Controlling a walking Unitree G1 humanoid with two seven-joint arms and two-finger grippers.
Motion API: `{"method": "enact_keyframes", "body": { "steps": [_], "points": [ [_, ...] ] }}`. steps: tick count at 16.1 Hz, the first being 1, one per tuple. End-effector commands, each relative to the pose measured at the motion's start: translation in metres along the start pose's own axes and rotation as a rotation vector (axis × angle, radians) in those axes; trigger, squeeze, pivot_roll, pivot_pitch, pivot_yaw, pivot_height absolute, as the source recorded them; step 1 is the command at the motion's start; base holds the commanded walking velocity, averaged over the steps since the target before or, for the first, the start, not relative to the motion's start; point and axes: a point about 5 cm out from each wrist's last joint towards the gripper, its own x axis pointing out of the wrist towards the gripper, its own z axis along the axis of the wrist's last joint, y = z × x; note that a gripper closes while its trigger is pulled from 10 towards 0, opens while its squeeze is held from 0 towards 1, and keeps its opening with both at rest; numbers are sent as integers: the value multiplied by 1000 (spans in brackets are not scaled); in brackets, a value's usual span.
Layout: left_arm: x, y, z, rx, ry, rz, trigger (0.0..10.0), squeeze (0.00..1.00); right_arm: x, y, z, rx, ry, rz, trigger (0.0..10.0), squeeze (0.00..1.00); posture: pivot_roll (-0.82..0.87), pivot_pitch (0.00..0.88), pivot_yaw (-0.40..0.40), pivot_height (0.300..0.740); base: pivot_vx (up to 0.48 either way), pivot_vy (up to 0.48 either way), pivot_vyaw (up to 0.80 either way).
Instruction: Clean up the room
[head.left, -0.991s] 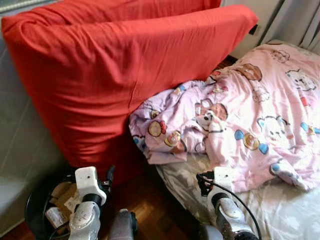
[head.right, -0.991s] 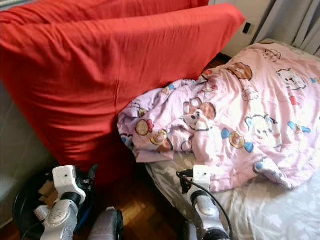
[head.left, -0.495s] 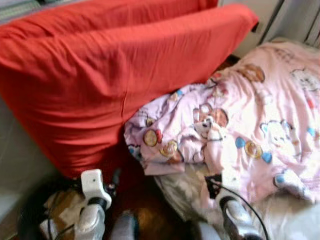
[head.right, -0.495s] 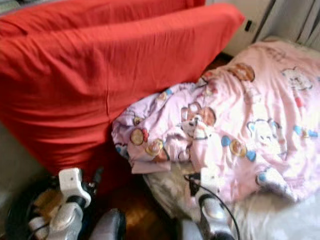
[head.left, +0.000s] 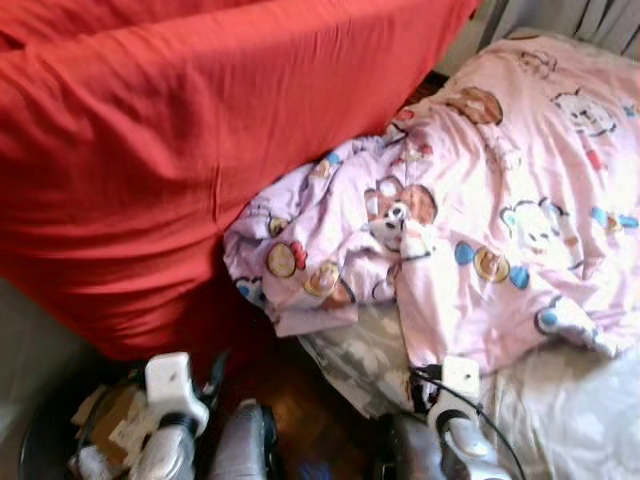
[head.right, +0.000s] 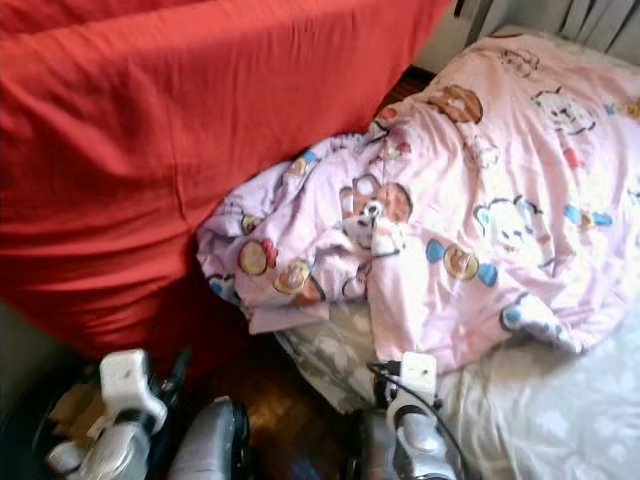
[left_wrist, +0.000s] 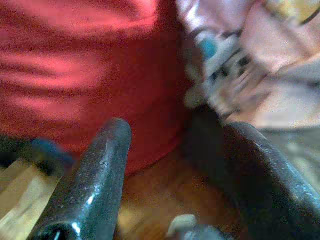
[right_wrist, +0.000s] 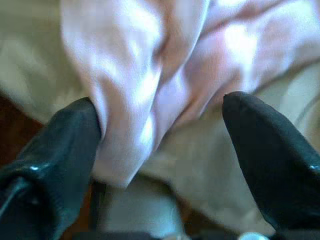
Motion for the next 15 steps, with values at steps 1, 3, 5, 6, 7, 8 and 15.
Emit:
{"method": "enact_keyframes", "body": {
  "steps": [1,3,5,6,7,8,15],
  "points": [
    [-4,1,-5,-2,27,-3,10000,0,-3,-2,-12,4,49,-12,10000,1000,103,283,-4,621,0,0,0],
    [-8,2,-7,3,34,-4,10000,0,-3,8,-10,17,36,59,10000,0,107,290,1,621,0,0,0],
    [-10,2,-7,7,37,-10,10000,0,-3,11,-7,3,22,66,10000,0,108,295,4,621,0,0,0],
    [-11,1,-7,9,36,-12,10000,0,-2,10,-6,-2,17,55,10000,0,110,299,5,621,0,0,0],
    [-12,1,-7,11,35,-15,10000,0,-2,9,-3,-2,5,46,10000,0,111,303,6,621,0,0,0],
    [-13,0,-7,13,35,-17,10000,0,-1,8,0,-3,-11,45,10000,0,112,309,5,621,0,0,0],
    [-27,-6,-8,15,36,-21,10000,0,3,11,20,-1,-100,78,9490,0,121,353,-8,621,0,0,0]
  ]
}}
